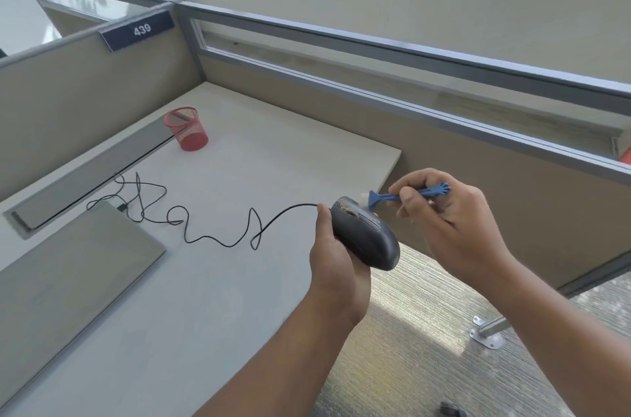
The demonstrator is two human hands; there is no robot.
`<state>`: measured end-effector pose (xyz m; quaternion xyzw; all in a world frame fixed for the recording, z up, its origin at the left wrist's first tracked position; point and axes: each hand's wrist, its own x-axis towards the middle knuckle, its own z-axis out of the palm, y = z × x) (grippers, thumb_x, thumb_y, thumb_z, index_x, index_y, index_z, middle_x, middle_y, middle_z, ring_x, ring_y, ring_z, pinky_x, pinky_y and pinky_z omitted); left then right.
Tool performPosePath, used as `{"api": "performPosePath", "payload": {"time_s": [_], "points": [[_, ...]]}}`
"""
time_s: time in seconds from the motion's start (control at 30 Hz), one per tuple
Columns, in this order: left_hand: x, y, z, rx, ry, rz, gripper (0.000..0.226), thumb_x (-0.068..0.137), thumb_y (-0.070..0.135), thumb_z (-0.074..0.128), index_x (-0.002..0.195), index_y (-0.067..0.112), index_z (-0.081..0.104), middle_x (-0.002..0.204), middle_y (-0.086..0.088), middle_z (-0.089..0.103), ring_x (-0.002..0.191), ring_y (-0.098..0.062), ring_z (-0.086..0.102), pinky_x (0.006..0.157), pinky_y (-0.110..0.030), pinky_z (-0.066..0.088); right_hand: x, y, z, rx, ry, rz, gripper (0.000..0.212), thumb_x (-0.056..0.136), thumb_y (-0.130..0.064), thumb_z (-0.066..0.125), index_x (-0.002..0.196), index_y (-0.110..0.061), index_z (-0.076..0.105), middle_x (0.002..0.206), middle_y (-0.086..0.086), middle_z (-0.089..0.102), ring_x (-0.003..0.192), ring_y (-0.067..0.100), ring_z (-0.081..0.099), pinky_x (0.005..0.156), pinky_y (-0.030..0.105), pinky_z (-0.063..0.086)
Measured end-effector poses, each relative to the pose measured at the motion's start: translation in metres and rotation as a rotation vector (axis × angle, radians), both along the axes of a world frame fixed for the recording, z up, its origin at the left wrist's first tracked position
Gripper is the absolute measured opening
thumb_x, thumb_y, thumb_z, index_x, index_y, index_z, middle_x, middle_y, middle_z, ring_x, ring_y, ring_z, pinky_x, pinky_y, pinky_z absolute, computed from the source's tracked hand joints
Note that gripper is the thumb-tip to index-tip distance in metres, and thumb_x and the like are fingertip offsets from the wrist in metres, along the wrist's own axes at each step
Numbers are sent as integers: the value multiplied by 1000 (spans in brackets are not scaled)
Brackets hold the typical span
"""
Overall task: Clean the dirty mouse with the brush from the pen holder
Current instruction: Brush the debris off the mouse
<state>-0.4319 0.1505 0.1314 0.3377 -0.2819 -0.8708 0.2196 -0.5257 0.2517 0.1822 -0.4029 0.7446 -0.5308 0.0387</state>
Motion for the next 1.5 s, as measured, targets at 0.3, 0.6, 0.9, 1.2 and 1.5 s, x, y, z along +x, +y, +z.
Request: {"api": "performPosePath", "payload": {"time_s": [0.3,0.6,0.9,1.2,1.5], "points": [[0,-7,2,42,43,25,58,98,59,34,129,16,57,122,-12,67,108,-23,66,87,-35,54,-7,12,-2,50,44,-62,18,97,-33,57,82,-27,67,74,-13,74,67,4,71,61,18,53],[-3,-12,6,59,60,33,63,99,60,30,138,15,51,127,-13,63,118,-27,60,93,-38,48,-18,6,-20,16,-206,-49,23,99,-18,55,81,-16,69,71,1,76,64,10,70,61,19,52],[-6,-15,9,89,35,34,66,98,63,28,135,16,55,135,-14,61,117,-28,60,73,-37,52,-17,15,-18,-36,-244,-61,19,97,-22,57,85,-18,70,77,2,76,65,12,69,59,19,54],[-11,-10,4,31,48,18,60,98,61,31,134,18,53,126,-13,64,115,-26,62,96,-38,49,-19,9,-9,-33,-170,-101,18,97,-26,57,86,-21,70,77,-6,76,63,9,69,60,17,52],[-15,-5,0,4,5,-68,73,96,65,30,140,10,50,133,-19,63,123,-29,60,109,-44,42,-11,-26,-3,41,-130,13,17,96,-25,61,81,-21,68,72,-8,76,66,8,72,67,23,59]]}}
